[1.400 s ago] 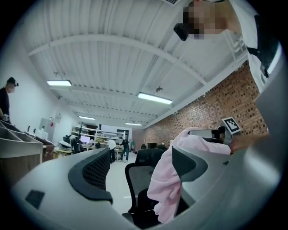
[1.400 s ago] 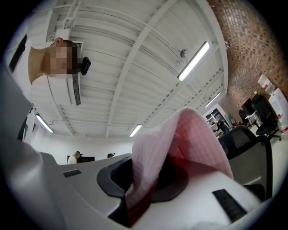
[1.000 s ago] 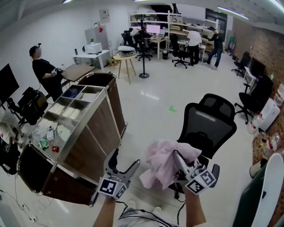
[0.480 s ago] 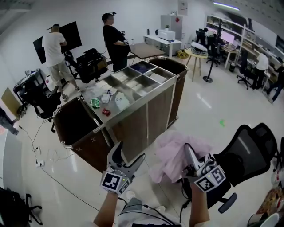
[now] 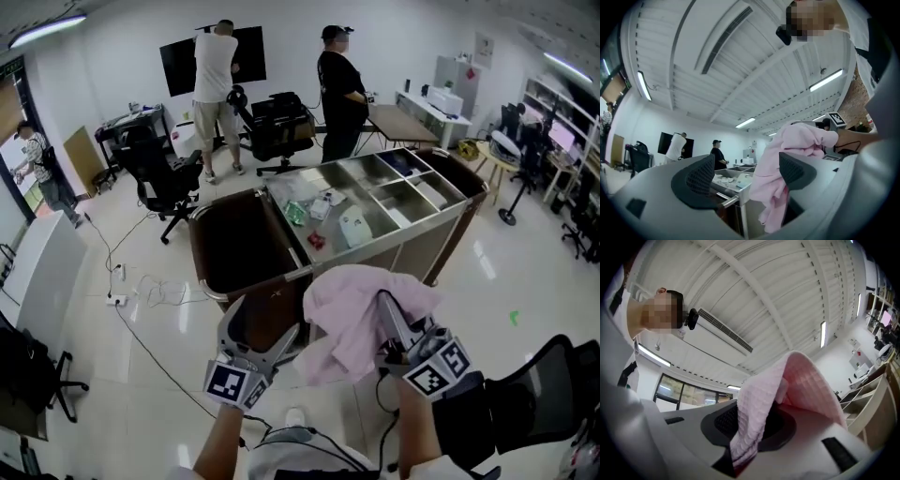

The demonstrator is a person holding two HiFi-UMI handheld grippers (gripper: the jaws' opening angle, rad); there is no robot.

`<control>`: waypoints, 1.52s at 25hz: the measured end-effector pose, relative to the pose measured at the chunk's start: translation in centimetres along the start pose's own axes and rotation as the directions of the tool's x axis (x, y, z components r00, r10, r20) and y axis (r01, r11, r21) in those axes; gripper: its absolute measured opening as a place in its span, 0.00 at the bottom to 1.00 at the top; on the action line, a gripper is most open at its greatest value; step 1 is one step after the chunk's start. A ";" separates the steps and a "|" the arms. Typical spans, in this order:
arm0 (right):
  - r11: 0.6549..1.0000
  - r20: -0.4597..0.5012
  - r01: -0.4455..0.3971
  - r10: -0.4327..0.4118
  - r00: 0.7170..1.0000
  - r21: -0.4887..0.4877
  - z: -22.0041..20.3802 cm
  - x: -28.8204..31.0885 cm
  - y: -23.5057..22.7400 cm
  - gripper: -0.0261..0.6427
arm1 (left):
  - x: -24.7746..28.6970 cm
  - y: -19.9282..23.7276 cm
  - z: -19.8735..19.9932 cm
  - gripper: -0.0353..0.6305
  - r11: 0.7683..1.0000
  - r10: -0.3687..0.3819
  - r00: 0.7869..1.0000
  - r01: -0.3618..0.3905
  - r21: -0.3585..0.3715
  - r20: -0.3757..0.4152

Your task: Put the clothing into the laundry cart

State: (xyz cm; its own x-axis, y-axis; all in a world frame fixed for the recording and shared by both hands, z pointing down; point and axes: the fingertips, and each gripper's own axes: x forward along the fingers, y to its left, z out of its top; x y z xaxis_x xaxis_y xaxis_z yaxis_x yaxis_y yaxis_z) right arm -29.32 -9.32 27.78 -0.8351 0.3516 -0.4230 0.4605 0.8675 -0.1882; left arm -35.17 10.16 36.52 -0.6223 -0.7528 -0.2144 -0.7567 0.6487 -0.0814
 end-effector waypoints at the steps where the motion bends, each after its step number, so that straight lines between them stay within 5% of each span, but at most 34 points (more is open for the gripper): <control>1: 1.000 -0.007 -0.019 0.019 1.000 0.010 -0.9 2.0 0.4 0.18 | -0.4 1.7 0.0 0.67 1.000 0.021 1.000 -0.021 0.005 -0.001; 12: 0.971 -0.055 -0.230 0.234 0.971 0.068 -7.8 23.9 5.4 0.18 | -5.3 14.7 -0.9 0.67 0.966 0.257 0.966 -0.257 0.006 -0.008; 17: 0.974 -0.237 -0.171 0.204 0.950 0.152 -17.4 29.6 4.5 0.23 | -7.0 17.8 -1.4 0.67 0.931 0.364 0.931 -0.364 0.026 -0.001; 19: 0.975 -0.374 -0.083 0.158 0.914 0.207 -23.4 30.2 3.1 0.34 | -7.5 18.6 -1.9 0.67 0.917 0.399 0.917 -0.399 0.013 -0.011; 21: 0.966 -0.477 0.024 0.105 0.872 0.257 -28.2 30.1 1.3 0.69 | -7.7 19.2 -2.4 0.67 0.904 0.427 0.904 -0.428 0.001 -0.025; 25: 0.970 -0.528 -0.009 0.140 0.837 0.244 -30.4 28.7 0.6 0.75 | -6.9 19.6 -3.0 0.67 0.888 0.460 0.887 -0.460 0.007 -0.027; 32: 0.983 -0.438 -0.155 0.182 0.880 0.098 -26.2 24.6 -0.8 0.75 | -2.3 18.3 -4.1 0.67 0.906 0.423 0.905 -0.423 0.023 -0.045; 38: 0.984 -0.308 -0.086 0.034 0.951 -0.157 -20.4 19.3 -5.8 0.75 | 2.7 15.2 -5.5 0.67 0.940 0.341 0.938 -0.337 0.056 -0.065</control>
State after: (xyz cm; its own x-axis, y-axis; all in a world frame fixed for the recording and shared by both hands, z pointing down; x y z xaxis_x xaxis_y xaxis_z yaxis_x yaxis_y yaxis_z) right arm -54.28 -0.38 38.77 -0.8711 0.4721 -0.1352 0.4776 0.8785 -0.0092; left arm -49.50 17.37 40.04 -0.8545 -0.4923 -0.1659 -0.4898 0.8699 -0.0586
